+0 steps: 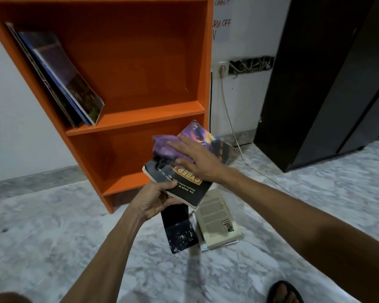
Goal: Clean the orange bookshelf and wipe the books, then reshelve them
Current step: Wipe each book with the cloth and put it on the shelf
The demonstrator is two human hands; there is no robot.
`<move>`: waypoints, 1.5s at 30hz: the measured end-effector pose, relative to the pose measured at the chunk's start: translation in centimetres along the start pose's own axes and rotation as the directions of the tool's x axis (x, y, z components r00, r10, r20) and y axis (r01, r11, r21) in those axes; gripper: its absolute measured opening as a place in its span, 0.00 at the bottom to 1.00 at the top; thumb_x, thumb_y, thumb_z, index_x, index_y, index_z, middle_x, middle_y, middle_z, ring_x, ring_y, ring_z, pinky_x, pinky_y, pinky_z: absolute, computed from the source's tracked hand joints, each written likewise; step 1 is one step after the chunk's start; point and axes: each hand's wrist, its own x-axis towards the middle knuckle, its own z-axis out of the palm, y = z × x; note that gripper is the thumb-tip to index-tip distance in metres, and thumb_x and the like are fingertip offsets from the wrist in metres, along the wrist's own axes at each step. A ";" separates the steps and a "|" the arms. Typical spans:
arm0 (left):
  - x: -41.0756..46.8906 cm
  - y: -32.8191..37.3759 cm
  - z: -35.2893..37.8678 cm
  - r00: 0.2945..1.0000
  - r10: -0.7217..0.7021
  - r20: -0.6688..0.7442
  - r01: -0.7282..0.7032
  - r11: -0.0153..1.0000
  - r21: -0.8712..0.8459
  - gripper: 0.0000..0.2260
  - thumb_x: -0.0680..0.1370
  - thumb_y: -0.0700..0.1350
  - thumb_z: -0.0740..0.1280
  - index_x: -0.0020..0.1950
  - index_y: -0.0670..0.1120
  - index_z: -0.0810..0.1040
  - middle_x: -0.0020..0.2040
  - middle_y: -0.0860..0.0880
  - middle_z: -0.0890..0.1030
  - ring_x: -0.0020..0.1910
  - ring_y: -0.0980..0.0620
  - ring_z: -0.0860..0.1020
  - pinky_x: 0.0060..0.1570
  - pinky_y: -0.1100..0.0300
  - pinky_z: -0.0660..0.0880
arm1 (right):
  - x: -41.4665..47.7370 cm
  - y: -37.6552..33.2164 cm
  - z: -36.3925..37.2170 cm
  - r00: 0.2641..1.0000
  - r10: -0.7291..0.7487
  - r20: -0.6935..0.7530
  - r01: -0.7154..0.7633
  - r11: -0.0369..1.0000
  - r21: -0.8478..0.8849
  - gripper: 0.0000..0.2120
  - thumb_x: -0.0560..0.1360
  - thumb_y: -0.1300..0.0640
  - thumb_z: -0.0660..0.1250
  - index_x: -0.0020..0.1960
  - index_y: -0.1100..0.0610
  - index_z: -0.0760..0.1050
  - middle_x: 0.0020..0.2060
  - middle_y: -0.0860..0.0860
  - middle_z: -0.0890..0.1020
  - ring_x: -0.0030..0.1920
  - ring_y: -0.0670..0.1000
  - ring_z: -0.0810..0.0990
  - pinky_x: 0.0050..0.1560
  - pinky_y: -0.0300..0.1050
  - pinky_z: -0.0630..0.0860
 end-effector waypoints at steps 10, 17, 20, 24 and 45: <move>-0.7 0.7 -0.7 1.000 0.017 -0.008 -0.017 1.000 0.006 0.08 0.78 0.31 0.62 0.55 0.37 0.76 0.48 0.38 0.84 0.46 0.40 0.84 0.39 0.45 0.82 | 1.0 4.8 -3.3 0.807 0.461 -0.369 -0.489 0.872 0.021 0.18 0.82 0.57 0.61 0.71 0.50 0.66 0.53 0.54 0.73 0.47 0.48 0.74 0.43 0.38 0.70; 0.7 1.2 0.4 0.997 0.076 -0.026 -0.075 0.997 0.036 0.11 0.80 0.31 0.57 0.51 0.40 0.76 0.39 0.46 0.85 0.37 0.49 0.84 0.31 0.52 0.81 | -0.2 -4.3 0.8 0.992 -0.127 0.002 0.126 0.988 0.089 0.23 0.81 0.48 0.57 0.76 0.48 0.64 0.72 0.57 0.70 0.71 0.56 0.68 0.68 0.57 0.68; 0.0 1.2 -0.3 0.997 0.079 -0.010 -0.079 0.997 0.015 0.10 0.79 0.30 0.58 0.53 0.42 0.76 0.43 0.45 0.85 0.40 0.47 0.85 0.33 0.49 0.82 | 0.2 -2.9 0.8 0.998 -0.068 0.009 0.068 0.998 0.012 0.25 0.83 0.45 0.55 0.79 0.46 0.57 0.79 0.55 0.59 0.78 0.55 0.57 0.76 0.58 0.54; -1.0 1.8 -1.2 0.998 0.069 0.002 -0.069 0.997 0.028 0.09 0.78 0.30 0.61 0.54 0.40 0.76 0.47 0.41 0.85 0.44 0.42 0.84 0.32 0.50 0.82 | 0.9 0.8 -0.8 0.990 0.136 -0.041 -0.137 0.991 -0.010 0.26 0.83 0.49 0.58 0.79 0.48 0.56 0.77 0.55 0.62 0.75 0.56 0.62 0.74 0.60 0.60; 0.9 4.2 -0.4 0.995 0.056 -0.080 -0.054 0.998 0.035 0.10 0.77 0.34 0.65 0.58 0.42 0.76 0.49 0.43 0.85 0.46 0.46 0.84 0.39 0.47 0.83 | 0.1 0.1 -3.7 0.748 0.598 0.289 -0.243 -0.160 0.957 0.17 0.71 0.62 0.75 0.58 0.65 0.78 0.55 0.64 0.81 0.53 0.62 0.81 0.64 0.61 0.75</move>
